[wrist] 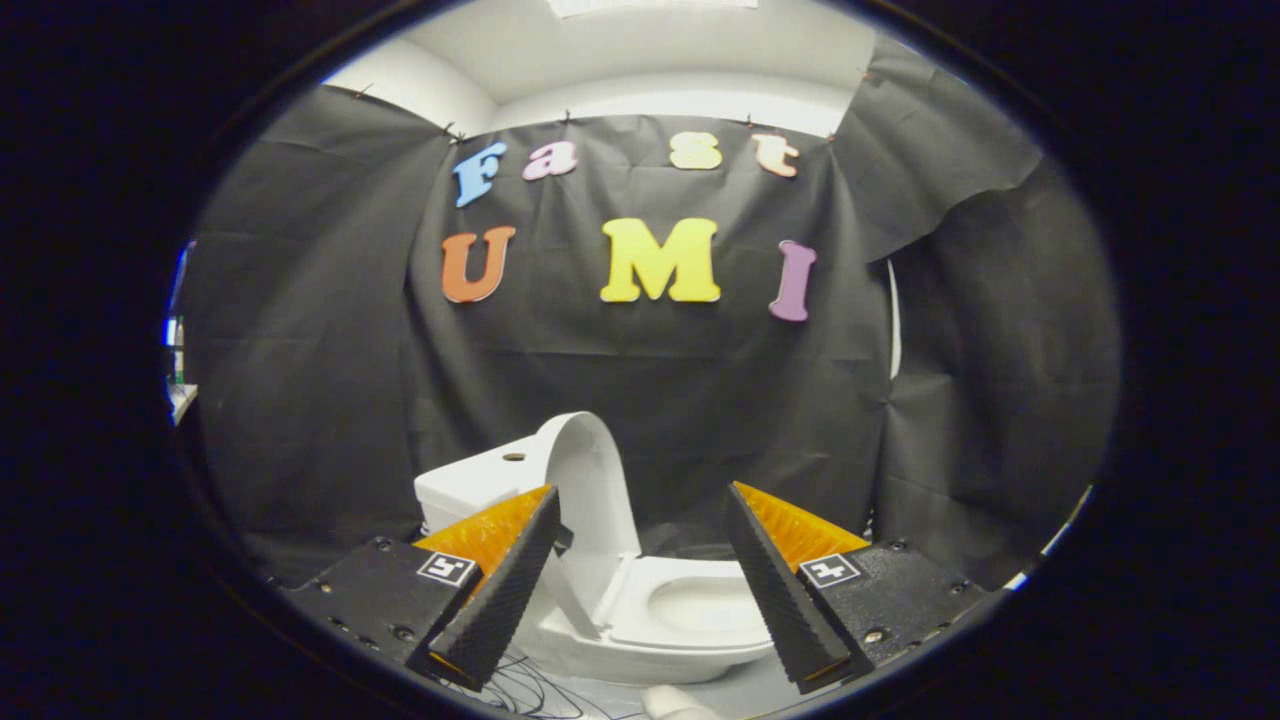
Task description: Open the toilet lid.
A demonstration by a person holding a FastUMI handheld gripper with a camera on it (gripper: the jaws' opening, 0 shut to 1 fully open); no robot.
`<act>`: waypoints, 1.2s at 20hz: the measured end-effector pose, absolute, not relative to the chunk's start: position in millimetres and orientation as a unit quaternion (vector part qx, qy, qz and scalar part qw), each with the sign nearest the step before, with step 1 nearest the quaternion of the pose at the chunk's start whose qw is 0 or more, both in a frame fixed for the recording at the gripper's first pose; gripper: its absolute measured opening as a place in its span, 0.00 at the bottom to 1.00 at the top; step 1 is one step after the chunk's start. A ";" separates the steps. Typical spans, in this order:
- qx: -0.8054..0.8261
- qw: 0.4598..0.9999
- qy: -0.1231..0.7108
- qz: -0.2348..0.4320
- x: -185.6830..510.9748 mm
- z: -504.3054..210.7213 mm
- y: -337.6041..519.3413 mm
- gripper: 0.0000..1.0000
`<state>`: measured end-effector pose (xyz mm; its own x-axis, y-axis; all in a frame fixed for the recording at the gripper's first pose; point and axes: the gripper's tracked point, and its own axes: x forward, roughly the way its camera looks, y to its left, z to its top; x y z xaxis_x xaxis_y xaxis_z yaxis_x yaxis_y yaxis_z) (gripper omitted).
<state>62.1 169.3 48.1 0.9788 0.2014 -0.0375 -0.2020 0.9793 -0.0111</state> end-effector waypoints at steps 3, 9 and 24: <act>0.002 0.997 0.019 0.074 48.1 46.0 121.6 1.00; 0.015 0.999 0.042 0.007 17.9 10.5 32.2 1.00; 0.003 0.998 0.058 -0.022 -12.5 -5.9 -9.3 1.00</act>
